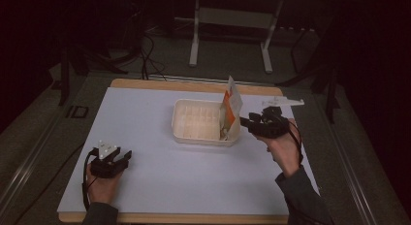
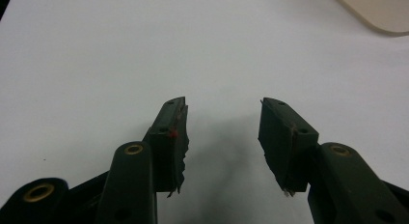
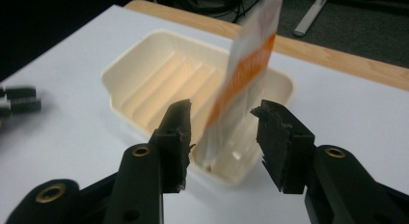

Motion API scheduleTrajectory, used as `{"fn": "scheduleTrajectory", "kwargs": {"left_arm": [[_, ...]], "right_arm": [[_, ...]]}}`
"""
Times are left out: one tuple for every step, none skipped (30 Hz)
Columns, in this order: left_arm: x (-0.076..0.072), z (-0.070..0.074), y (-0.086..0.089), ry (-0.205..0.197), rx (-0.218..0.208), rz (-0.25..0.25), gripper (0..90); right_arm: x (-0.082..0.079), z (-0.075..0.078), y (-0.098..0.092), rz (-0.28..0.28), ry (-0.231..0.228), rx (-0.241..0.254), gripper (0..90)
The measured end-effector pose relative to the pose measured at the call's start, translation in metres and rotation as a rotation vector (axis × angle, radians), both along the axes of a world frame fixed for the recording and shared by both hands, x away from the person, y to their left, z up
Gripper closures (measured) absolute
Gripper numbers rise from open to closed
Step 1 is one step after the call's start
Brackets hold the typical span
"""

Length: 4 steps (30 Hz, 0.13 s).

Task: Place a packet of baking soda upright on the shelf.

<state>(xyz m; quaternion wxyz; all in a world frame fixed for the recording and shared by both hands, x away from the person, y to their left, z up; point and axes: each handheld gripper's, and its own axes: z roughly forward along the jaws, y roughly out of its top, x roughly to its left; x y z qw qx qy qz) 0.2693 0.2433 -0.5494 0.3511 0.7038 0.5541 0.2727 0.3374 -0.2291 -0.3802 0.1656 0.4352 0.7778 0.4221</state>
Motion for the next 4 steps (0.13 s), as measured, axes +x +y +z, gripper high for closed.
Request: {"fn": "scheduleTrajectory", "kwargs": {"left_arm": [[0.000,0.000,0.000,0.003,0.002,0.005,52.0],[0.000,0.000,-0.001,0.005,0.012,0.009,51.8],[0.000,0.000,-0.001,0.001,0.023,0.018,51.4],[0.000,0.000,-0.001,0.001,0.023,0.018,50.8]], "right_arm": [[-0.005,-0.002,-0.005,0.001,0.002,0.000,54.6],[-0.011,-0.006,-0.010,0.000,0.003,-0.005,54.2],[-0.016,-0.009,-0.016,-0.009,-0.001,-0.016,53.6],[-0.016,-0.009,-0.016,-0.009,-0.001,-0.016,53.6]]}}
